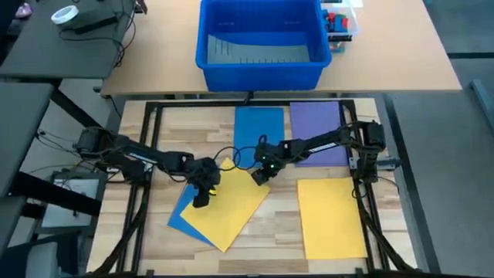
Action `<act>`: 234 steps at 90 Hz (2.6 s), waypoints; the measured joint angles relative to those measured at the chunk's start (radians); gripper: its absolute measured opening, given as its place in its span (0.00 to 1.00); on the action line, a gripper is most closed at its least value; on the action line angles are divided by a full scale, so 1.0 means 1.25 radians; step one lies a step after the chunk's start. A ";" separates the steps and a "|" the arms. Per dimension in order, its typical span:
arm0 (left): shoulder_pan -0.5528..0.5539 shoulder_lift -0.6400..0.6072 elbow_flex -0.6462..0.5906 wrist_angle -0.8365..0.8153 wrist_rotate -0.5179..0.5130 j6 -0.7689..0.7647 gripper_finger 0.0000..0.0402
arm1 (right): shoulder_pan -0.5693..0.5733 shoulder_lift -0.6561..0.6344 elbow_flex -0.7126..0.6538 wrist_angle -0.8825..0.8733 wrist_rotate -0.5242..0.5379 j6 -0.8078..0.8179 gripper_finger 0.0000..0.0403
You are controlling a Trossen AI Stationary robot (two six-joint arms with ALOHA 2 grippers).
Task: Organize paper
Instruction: Stack the yellow paper on top of the other yellow papers
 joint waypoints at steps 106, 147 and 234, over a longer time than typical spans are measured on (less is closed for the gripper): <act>0.002 -0.039 0.014 -0.022 -0.004 -0.047 0.00 | 0.022 -0.082 0.002 -0.099 -0.135 -0.140 0.00; 0.002 -0.265 0.080 -0.181 -0.047 -0.065 0.00 | -0.055 -0.480 0.031 -0.820 -0.454 -0.574 0.00; 0.003 -0.268 0.081 -0.179 -0.097 -0.212 0.00 | -0.006 -0.187 -0.106 -0.939 -0.052 -0.792 0.00</act>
